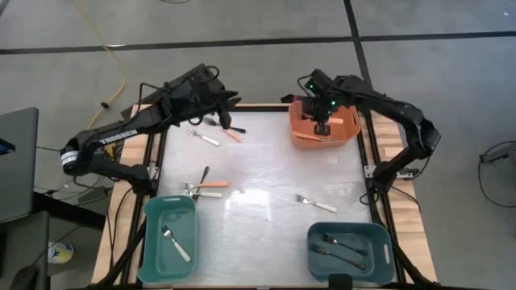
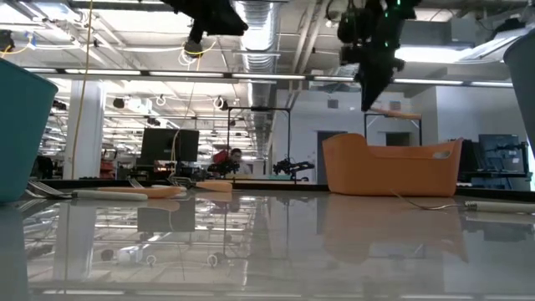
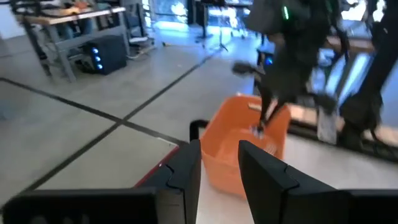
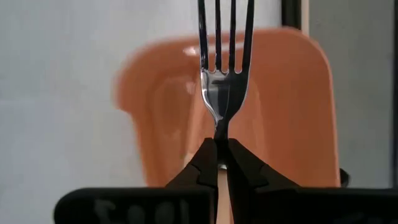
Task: Sort silverware by color (type)
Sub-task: Put the orange fork into the orange bin
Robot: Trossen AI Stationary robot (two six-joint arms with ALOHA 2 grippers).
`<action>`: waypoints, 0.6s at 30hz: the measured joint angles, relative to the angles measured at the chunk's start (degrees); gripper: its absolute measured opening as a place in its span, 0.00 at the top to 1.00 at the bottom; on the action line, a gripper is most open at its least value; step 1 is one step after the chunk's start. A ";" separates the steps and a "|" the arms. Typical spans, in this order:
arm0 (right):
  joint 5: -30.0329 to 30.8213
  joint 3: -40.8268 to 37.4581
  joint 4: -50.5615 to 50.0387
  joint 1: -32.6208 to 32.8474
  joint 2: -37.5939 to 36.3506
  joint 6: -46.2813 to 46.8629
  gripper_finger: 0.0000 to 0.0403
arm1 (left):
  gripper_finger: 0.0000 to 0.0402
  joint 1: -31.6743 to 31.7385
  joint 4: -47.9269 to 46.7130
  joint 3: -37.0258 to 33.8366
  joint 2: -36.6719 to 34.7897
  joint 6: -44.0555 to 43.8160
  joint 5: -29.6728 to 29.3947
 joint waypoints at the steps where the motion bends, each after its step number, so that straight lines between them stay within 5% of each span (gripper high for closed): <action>1: 0.19 -1.64 1.51 -0.02 0.00 -1.46 0.92 | 0.77 0.44 0.55 0.00 0.66 -1.52 0.00; 7: 2.30 -8.92 10.88 -0.64 -0.01 -5.05 0.92 | 0.77 1.68 2.12 0.00 4.11 -9.33 0.07; 18: 3.12 -18.20 15.83 -1.08 -0.02 -12.58 0.85 | 0.77 1.94 5.44 -0.04 7.08 -9.84 0.13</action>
